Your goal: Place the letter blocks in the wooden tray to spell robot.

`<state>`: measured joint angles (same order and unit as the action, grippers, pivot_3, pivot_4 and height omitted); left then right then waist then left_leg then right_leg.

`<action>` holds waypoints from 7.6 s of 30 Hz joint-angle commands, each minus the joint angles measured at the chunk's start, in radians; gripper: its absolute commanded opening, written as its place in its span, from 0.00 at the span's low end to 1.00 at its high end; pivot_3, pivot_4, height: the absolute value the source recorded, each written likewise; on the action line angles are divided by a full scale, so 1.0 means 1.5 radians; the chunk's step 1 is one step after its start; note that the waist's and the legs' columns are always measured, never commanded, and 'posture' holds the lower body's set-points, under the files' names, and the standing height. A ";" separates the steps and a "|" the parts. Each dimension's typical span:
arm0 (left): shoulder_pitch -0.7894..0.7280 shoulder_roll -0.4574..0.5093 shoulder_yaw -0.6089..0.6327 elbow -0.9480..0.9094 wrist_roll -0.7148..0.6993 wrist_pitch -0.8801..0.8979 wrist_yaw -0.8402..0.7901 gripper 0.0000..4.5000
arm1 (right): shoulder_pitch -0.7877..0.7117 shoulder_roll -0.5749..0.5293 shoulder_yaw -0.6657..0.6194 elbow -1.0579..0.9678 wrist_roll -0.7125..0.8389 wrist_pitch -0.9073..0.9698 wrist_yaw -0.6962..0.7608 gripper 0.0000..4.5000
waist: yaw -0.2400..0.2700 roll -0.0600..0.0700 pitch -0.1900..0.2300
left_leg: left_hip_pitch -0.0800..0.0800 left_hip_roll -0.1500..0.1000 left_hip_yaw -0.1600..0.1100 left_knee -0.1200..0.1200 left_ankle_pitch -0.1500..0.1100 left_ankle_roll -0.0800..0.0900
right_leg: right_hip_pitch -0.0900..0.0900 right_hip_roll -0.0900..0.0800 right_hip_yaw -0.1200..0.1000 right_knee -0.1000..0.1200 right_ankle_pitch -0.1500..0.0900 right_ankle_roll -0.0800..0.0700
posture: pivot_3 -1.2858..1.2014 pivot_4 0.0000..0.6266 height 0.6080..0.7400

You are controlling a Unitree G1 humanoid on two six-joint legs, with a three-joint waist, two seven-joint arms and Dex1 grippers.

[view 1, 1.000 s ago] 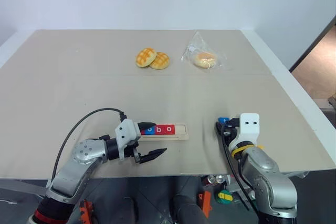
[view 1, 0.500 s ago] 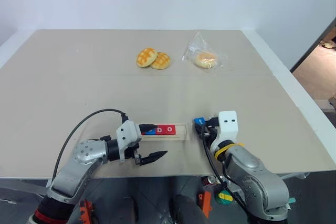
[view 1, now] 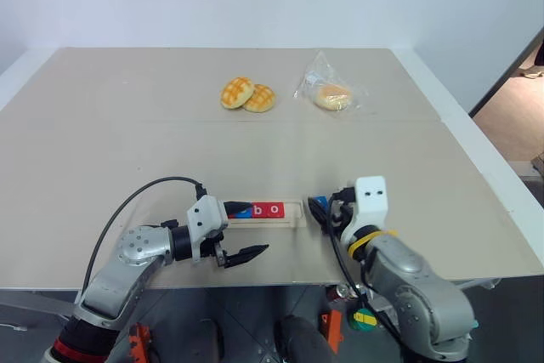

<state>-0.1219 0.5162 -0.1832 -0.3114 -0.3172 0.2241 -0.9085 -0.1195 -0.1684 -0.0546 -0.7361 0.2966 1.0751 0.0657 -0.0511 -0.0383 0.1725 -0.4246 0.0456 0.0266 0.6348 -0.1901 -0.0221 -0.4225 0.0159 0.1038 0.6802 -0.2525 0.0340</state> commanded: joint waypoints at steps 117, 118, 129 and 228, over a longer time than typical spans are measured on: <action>0.026 -0.007 0.032 -0.053 -0.007 0.004 0.070 1.00 | -0.346 -0.290 0.224 0.639 -0.075 -0.565 0.828 0.28 | 0.002 0.001 0.001 | 0.001 0.000 0.000 0.001 0.000 0.001 | 0.002 0.001 0.000 0.000 0.002 0.002 | 0.52 0.24 1.00; 0.026 -0.007 0.031 -0.054 -0.006 0.004 0.070 1.00 | -0.347 -0.288 0.224 0.643 -0.077 -0.567 0.829 0.28 | 0.002 0.001 0.001 | 0.001 0.000 0.000 0.001 0.000 0.001 | 0.002 0.001 0.000 0.000 0.002 0.002 | 0.52 0.24 1.00; 0.030 -0.007 0.029 -0.053 -0.003 0.002 0.074 1.00 | -0.355 -0.276 0.219 0.661 -0.082 -0.565 0.839 0.39 | 0.002 0.001 0.001 | 0.001 0.000 0.000 0.001 0.000 0.001 | 0.002 0.001 0.000 0.000 0.002 0.002 | 0.52 0.24 1.00; 0.009 -0.017 0.019 -0.022 0.006 -0.010 0.046 1.00 | -0.042 -0.153 0.090 0.226 -0.010 -0.309 0.350 0.01 | 0.001 0.001 0.001 | 0.001 0.000 0.000 0.000 0.000 0.000 | 0.001 0.001 0.000 0.000 0.002 0.002 | 0.52 0.24 1.00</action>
<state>-0.1030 0.4895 -0.1590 -0.3311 -0.3120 0.2331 -0.8376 -0.1830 -0.3905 0.0801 -0.3474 0.2631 0.6137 0.5857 -0.0498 -0.0372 0.1740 -0.4237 0.0462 0.0267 0.6356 -0.1898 -0.0216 -0.4216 0.0175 0.1039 0.6803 -0.2492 0.0370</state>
